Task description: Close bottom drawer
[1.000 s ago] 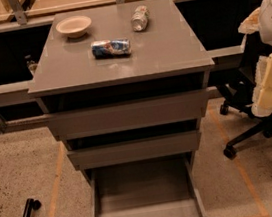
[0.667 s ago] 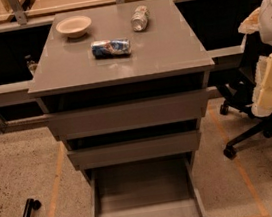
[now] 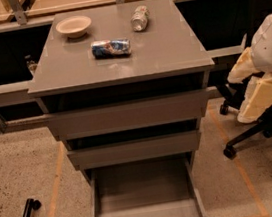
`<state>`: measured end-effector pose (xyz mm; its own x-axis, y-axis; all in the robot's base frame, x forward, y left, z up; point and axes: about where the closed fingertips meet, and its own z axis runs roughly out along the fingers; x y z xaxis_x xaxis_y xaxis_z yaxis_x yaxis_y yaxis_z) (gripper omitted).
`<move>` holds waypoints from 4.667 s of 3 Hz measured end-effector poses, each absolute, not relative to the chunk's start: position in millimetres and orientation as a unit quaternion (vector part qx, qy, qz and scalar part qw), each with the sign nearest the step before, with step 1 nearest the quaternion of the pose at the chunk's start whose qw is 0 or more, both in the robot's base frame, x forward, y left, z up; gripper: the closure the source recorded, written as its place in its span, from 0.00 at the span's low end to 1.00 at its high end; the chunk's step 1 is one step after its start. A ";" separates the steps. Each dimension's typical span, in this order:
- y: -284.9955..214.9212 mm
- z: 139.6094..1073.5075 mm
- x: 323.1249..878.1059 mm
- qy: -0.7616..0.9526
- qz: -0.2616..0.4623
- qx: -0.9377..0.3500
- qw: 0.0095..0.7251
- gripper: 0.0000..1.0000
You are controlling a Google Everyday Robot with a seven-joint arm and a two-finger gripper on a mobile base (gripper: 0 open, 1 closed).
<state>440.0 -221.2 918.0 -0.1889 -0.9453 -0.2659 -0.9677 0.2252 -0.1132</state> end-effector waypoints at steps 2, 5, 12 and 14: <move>-216.1 808.9 432.2 0.745 0.122 -0.645 0.119 0.83; -200.0 733.0 439.3 0.750 0.142 -0.640 0.088 1.00; -174.7 479.3 459.5 0.768 0.234 -0.593 0.059 1.00; -148.7 433.6 463.2 0.743 0.215 -0.629 0.080 1.00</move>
Offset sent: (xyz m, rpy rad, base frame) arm -0.0074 0.0061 -0.1812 0.1512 0.1646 0.1400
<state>463.2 -148.7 433.6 -0.1966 -0.9001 -0.3888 -0.9687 0.1170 0.2188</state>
